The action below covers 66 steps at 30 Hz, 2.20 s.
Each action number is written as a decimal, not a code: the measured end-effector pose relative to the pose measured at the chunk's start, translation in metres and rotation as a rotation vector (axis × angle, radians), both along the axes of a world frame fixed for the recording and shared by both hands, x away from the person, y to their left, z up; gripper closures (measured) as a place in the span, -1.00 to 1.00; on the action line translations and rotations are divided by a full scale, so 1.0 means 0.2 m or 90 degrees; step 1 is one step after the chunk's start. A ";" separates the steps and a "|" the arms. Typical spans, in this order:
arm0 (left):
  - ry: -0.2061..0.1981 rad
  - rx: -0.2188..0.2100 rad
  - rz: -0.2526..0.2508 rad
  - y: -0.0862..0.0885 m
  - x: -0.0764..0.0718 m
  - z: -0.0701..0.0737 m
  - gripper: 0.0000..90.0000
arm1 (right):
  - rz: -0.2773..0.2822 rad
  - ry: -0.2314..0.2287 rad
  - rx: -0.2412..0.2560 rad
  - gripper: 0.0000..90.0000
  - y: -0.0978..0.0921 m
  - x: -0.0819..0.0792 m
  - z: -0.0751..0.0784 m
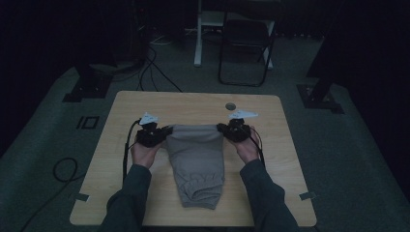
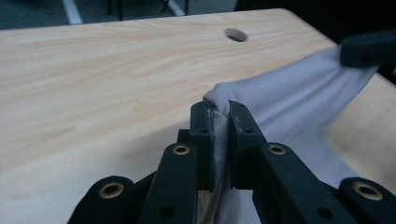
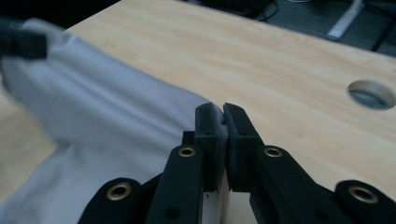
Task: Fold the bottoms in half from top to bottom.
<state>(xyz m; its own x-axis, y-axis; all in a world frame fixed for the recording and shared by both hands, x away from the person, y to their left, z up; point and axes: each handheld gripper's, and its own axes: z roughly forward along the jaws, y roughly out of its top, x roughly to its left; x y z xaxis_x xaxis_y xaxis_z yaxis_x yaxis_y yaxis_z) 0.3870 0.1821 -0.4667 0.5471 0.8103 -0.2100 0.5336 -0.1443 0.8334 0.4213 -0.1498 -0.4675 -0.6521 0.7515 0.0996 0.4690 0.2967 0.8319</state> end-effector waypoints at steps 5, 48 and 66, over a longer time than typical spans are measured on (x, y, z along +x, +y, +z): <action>0.015 0.037 -0.049 -0.02 -0.17 -0.07 0.82 | 0.040 0.002 -0.031 0.91 -0.03 -0.19 -0.07; 0.053 0.179 0.081 -0.23 0.19 -0.38 0.82 | -0.074 0.067 -0.142 0.89 0.09 0.10 -0.37; -0.003 0.062 0.089 -0.12 0.19 -0.12 0.84 | -0.076 0.015 -0.063 0.91 0.00 0.13 -0.16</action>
<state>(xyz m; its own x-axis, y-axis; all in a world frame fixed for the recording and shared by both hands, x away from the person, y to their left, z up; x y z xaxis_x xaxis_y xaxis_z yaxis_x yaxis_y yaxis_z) 0.4245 0.1575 -0.4902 0.4280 0.8952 -0.1245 0.5501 -0.1487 0.8217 0.4482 -0.1494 -0.5002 -0.5558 0.8306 0.0349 0.5250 0.3181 0.7894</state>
